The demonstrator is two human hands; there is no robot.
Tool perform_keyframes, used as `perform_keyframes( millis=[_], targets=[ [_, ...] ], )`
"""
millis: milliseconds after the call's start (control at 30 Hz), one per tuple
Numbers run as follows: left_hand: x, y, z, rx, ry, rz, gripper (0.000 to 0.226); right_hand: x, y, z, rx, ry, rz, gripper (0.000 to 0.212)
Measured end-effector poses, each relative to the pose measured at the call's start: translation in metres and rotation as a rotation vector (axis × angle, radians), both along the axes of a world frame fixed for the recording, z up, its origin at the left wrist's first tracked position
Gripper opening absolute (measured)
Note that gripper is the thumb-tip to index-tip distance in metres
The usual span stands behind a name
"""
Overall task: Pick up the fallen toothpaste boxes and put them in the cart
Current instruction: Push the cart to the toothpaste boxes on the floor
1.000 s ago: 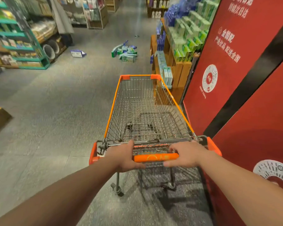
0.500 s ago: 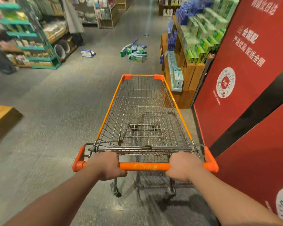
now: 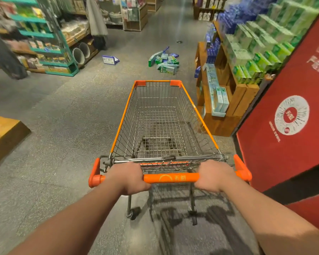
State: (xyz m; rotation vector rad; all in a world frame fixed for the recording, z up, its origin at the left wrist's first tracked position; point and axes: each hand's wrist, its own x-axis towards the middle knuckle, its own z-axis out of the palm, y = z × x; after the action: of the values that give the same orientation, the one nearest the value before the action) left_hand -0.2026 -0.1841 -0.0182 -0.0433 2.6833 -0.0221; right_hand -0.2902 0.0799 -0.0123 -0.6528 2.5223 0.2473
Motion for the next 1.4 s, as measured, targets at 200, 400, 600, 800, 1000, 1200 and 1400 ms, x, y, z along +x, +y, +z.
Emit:
perform_keyframes(
  millis=[200, 400, 600, 800, 1000, 1200, 1400],
  targets=[
    [-0.097, -0.059, 0.002, 0.011, -0.016, 0.041, 0.056, -0.1, -0.064, 0.007, 0.041, 0.016, 0.005, 0.033],
    [-0.204, -0.123, 0.005, 0.014, -0.03, 0.055, 0.051, -0.207, -0.13, 0.01, 0.004, 0.023, -0.04, 0.03],
    [-0.329, -0.187, 0.006, -0.001, -0.006, 0.054, 0.057, -0.338, -0.194, 0.004, -0.048, 0.015, -0.019, 0.037],
    [-0.462, -0.252, 0.0, -0.026, 0.014, 0.124, 0.066, -0.488, -0.264, 0.0, -0.036, -0.053, 0.075, 0.05],
    [-0.582, -0.319, -0.006, -0.002, 0.028, 0.144, 0.105, -0.618, -0.323, -0.008, -0.087, 0.001, 0.168, 0.037],
    [-0.711, -0.393, 0.0, 0.069, 0.008, 0.172, 0.093, -0.754, -0.405, -0.006, -0.089, 0.036, 0.232, 0.043],
    [-0.857, -0.48, -0.002, 0.097, 0.083, 0.133, 0.109, -0.901, -0.497, -0.006, -0.118, 0.074, 0.241, 0.052]
  ],
)
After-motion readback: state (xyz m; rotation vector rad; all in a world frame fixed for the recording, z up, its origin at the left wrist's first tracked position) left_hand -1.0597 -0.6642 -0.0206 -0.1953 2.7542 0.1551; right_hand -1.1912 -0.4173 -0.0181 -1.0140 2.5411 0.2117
